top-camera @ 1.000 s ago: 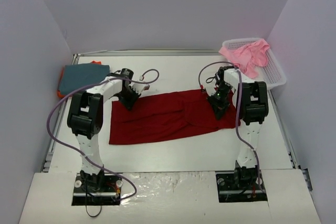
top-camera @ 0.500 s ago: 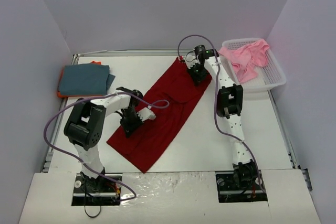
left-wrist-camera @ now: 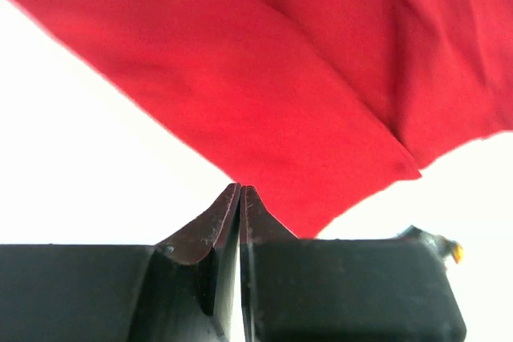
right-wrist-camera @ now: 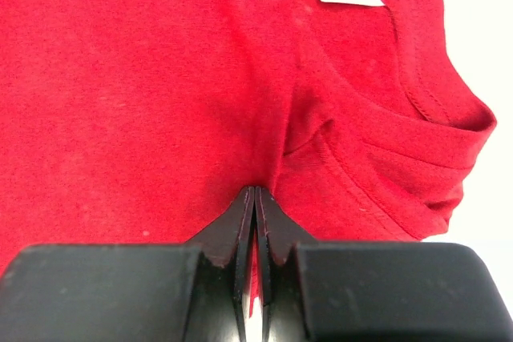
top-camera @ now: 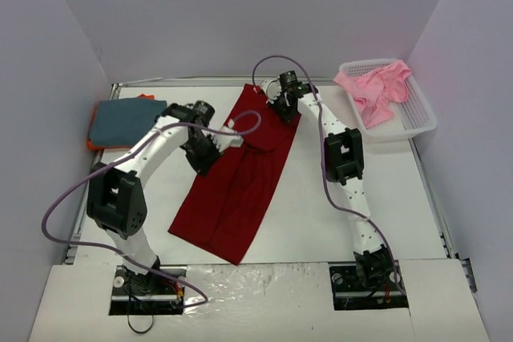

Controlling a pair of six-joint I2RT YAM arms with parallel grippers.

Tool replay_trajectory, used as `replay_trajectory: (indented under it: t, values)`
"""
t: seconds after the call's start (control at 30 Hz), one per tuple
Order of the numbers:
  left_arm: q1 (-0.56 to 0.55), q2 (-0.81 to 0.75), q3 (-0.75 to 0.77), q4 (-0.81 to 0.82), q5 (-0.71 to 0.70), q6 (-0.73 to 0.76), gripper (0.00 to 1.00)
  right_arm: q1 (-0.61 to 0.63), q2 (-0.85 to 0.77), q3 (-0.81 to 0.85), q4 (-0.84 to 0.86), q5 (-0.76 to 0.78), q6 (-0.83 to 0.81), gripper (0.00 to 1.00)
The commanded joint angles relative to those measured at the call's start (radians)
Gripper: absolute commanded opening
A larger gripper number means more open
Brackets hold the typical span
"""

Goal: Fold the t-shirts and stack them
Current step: Rotate the tshirt 90 degrees

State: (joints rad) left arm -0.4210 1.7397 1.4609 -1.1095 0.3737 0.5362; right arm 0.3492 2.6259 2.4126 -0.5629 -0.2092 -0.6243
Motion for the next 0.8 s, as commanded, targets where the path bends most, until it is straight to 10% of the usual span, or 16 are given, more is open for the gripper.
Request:
replay_trajectory:
  t: [0.0,0.4,0.77]
  values:
    - [0.074,-0.115,0.160,0.003,-0.093,-0.050,0.02,-0.016,-0.134,-0.053,0.058,0.048,0.038,0.00]
    - [0.178,-0.296,0.133,0.250,-0.325,-0.202,0.02,0.004,-0.613,-0.487,0.083,-0.107,0.072,0.00]
    - [0.277,-0.325,0.007,0.321,-0.294,-0.229,0.02,0.080,-0.607,-0.742,-0.045,-0.249,0.038,0.00]
